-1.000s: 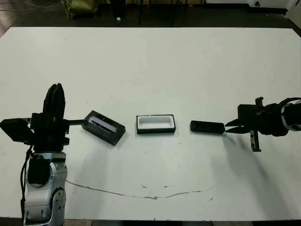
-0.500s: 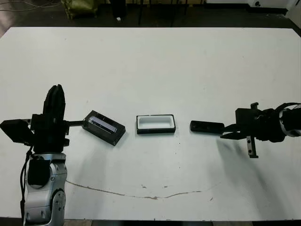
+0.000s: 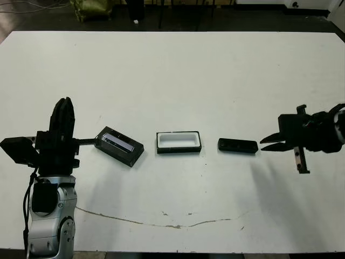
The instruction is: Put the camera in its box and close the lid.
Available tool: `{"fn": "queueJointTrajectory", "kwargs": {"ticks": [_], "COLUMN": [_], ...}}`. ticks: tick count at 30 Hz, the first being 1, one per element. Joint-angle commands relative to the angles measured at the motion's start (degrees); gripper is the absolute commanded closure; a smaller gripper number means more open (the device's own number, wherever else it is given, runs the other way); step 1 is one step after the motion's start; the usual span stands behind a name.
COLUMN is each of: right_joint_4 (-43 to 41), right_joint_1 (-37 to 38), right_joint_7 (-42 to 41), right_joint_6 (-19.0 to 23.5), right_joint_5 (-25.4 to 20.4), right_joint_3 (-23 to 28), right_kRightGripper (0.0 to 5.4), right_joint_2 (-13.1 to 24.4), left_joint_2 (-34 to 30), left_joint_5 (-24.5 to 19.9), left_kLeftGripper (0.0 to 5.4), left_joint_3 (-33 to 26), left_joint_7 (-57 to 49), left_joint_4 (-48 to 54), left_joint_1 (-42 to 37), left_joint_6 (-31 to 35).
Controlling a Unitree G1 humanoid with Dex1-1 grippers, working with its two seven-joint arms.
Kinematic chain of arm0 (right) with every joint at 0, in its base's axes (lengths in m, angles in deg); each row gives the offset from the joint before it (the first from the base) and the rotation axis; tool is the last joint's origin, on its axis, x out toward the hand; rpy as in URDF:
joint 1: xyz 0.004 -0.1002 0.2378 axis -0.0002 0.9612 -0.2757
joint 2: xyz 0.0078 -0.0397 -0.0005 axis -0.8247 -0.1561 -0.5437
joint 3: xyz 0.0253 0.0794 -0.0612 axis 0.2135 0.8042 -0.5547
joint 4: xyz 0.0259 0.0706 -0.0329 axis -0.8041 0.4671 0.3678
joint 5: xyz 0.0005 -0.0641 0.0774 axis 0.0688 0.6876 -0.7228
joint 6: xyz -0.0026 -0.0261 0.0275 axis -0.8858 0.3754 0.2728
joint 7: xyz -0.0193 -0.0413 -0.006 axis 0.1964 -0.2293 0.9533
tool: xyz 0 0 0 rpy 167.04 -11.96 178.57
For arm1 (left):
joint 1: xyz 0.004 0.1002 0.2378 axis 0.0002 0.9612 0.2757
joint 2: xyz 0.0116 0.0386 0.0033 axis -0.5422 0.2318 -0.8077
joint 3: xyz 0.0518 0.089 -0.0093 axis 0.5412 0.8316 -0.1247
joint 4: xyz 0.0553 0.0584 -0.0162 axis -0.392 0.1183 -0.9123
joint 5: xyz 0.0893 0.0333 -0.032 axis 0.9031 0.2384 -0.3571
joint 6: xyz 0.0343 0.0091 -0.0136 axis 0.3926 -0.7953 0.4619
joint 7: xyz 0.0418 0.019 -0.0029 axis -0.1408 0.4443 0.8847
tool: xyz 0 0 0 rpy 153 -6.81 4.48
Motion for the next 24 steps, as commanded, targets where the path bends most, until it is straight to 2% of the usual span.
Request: {"fn": "queueJointTrajectory", "kwargs": {"ticks": [1, 3, 5, 10, 14, 18, 24], "right_joint_4": [4.3, 6.5, 9.7, 15.0, 19.1, 22.8, 27.1], "right_joint_1": [-0.2, 0.3, -0.2, -2.9, -4.3, -5.1, -5.8], "right_joint_7": [4.5, 10.1, 13.0, 17.5, 19.4, 20.7, 18.1], "right_joint_6": [-0.6, -1.3, -4.0, -8.1, -13.5, -14.5, -17.6], "right_joint_5": [-3.9, -5.0, -5.8, -1.7, 1.8, 4.2, 3.6], "right_joint_3": [5.4, 8.5, 9.8, 5.8, 2.2, -0.2, -0.6], "right_kRightGripper": [5.4, 5.4, 5.4, 5.4, 5.4, 5.4, 5.4], "right_joint_2": [-3.2, -6.2, -8.7, -11.9, -14.3, -16.4, -16.9], "left_joint_2": [-0.1, -0.2, -0.1, 0.1, 0.2, 0.1, 0.1], "left_joint_5": [0.1, -0.2, -0.3, -0.4, -0.4, -0.1, -0.4], "left_kLeftGripper": [5.37, 5.37, 5.37, 5.37, 5.37, 5.37, 5.37], "left_joint_3": [0.0, 0.0, 0.1, 0.3, 0.4, 0.4, 0.4], "left_joint_7": [-0.1, 0.3, 0.2, -0.1, -0.4, -0.5, -0.4], "left_joint_4": [-0.5, -0.7, -0.7, 0.0, 0.1, 0.1, 0.1], "left_joint_1": [0.6, 0.6, 0.6, 1.2, 1.4, 1.5, 1.6], "left_joint_6": [0.9, 0.6, 0.8, 1.2, 1.2, 1.0, 1.2]}}
